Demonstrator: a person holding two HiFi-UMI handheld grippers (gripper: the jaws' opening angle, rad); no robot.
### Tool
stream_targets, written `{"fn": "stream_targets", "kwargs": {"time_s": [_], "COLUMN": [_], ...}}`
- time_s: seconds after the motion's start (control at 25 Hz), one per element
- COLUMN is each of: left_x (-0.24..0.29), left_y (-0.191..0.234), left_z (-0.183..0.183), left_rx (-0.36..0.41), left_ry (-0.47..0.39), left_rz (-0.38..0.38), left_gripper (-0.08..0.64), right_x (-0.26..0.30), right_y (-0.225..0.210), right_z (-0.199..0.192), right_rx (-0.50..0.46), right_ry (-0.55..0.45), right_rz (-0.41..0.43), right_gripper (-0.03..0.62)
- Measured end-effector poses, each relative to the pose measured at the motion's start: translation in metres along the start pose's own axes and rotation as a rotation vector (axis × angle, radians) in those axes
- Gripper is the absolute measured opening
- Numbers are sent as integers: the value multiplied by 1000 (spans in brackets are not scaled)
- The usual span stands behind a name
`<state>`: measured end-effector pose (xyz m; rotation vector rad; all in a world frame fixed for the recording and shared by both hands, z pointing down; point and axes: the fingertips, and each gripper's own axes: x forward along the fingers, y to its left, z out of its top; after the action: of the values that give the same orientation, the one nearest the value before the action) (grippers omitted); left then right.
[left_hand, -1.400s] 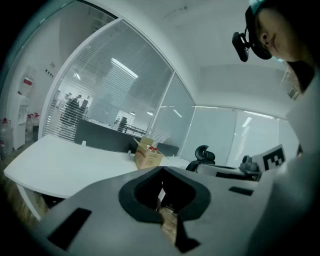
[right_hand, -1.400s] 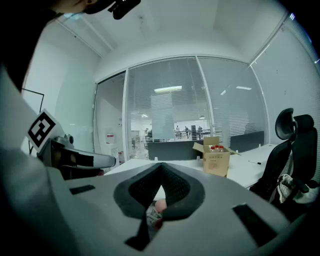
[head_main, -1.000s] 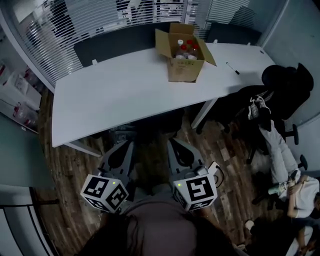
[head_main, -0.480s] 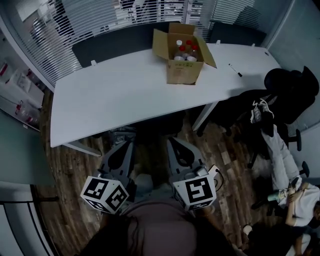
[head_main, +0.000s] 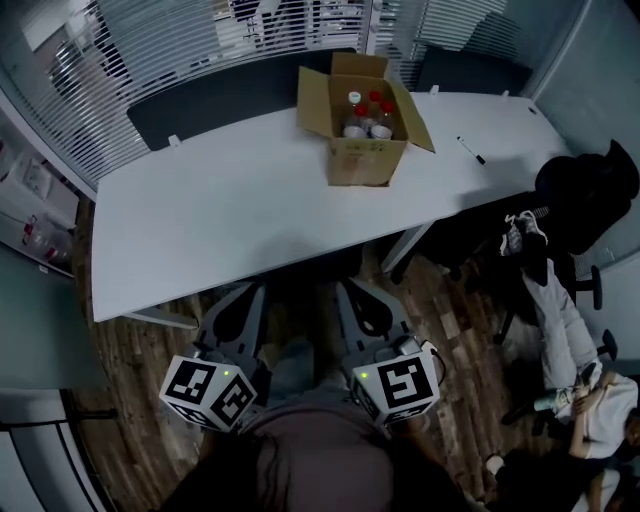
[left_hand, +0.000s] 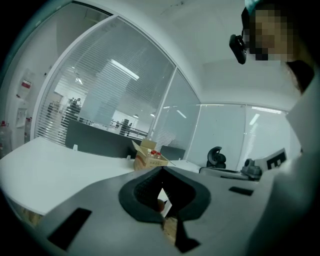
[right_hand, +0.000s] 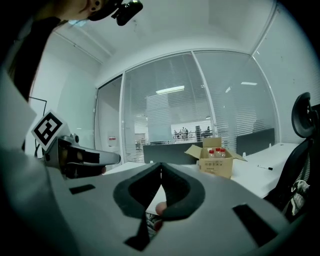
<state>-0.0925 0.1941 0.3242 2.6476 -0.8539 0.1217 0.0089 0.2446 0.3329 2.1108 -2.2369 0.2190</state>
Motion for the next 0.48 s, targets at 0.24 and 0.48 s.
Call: {"fn": "stream_targets", "kwargs": {"time_s": [0.24,0.48], "left_x": [48,84], "left_y": [30,57], "left_z": [25,46], "left_rx": [11,15], "left_ry": [-6,1], "left_rz": [-30,-78], "left_gripper": [8,8], "right_x": [48,93], "right_y": [-21,-35], "right_z": [15,29], "right_rx": [12,8], "right_ry": [-27,-30], "right_rz": [-17,-49], "right_gripper": [21,23]}}
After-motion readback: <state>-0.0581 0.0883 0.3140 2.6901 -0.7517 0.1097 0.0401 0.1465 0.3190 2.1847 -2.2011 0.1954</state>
